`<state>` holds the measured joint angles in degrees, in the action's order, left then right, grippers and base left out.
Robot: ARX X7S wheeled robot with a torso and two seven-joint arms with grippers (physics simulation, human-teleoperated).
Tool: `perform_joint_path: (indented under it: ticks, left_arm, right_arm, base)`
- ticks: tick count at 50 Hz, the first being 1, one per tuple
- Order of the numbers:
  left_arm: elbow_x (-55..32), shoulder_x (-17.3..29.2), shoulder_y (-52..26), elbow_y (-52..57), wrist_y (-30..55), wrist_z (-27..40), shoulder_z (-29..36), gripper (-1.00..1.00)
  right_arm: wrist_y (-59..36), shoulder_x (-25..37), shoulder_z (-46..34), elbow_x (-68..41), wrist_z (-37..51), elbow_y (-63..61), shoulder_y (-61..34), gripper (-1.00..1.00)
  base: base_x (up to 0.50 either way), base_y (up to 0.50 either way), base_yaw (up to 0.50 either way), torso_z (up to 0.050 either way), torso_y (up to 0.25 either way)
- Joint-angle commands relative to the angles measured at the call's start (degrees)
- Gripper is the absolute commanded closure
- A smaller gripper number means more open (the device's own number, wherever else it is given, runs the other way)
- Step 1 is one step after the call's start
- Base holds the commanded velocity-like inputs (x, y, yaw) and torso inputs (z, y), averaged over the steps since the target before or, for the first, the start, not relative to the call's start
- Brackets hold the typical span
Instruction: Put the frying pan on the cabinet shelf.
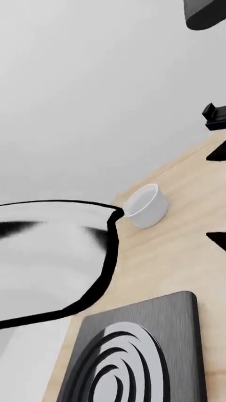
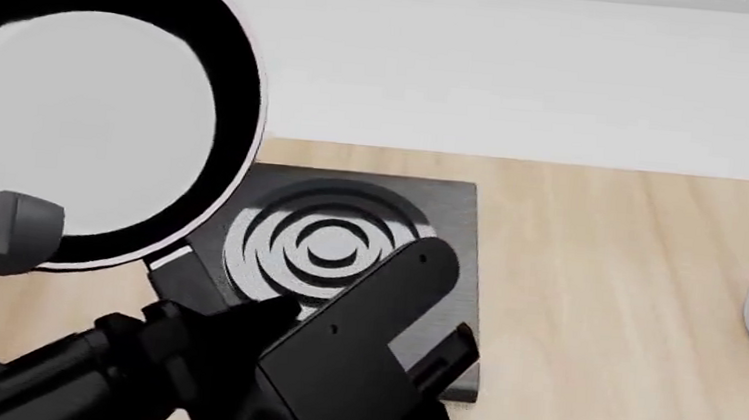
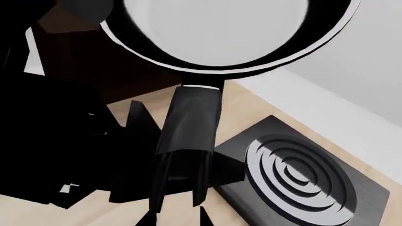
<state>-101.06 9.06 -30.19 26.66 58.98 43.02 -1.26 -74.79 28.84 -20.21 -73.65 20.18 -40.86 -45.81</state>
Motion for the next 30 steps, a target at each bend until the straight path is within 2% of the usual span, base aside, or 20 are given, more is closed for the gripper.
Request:
perform_joint_path:
  ticks: [1, 16, 17, 30]
  left_arm:
    - [2.81, 1.25, 0.40, -0.95, -0.93, 1.52, -1.06, 1.00]
    - [3.29, 2.12, -1.17, -1.16, -2.57, 1.59, -1.57, 1.00]
    - [3.16, 2.15, -1.64, -1.04, -2.66, 2.08, -1.50, 1.00]
    - [7.42, 3.18, -4.60, -3.80, -4.63, 0.15, -2.34, 1.00]
  right_arm:
    - [1.86, 0.90, 0.51, 2.48, 13.69, -1.02, 0.69, 1.00]
    - [3.00, 1.90, 0.13, 3.09, 13.88, -1.27, 2.18, 1.00]
    - [2.50, 2.05, -0.25, 3.42, 14.55, -1.39, 2.10, -1.00]
    - [2.82, 2.91, -0.45, 1.77, 13.98, -1.34, 2.91, -1.00]
  base:
    - [0.00, 0.00, 0.00, 0.000, 0.010]
    - [0.00, 0.00, 0.00, 0.001, 0.001]
    - [0.00, 0.00, 0.00, 0.000, 0.000]
    - [0.00, 0.00, 0.00, 0.001, 0.002]
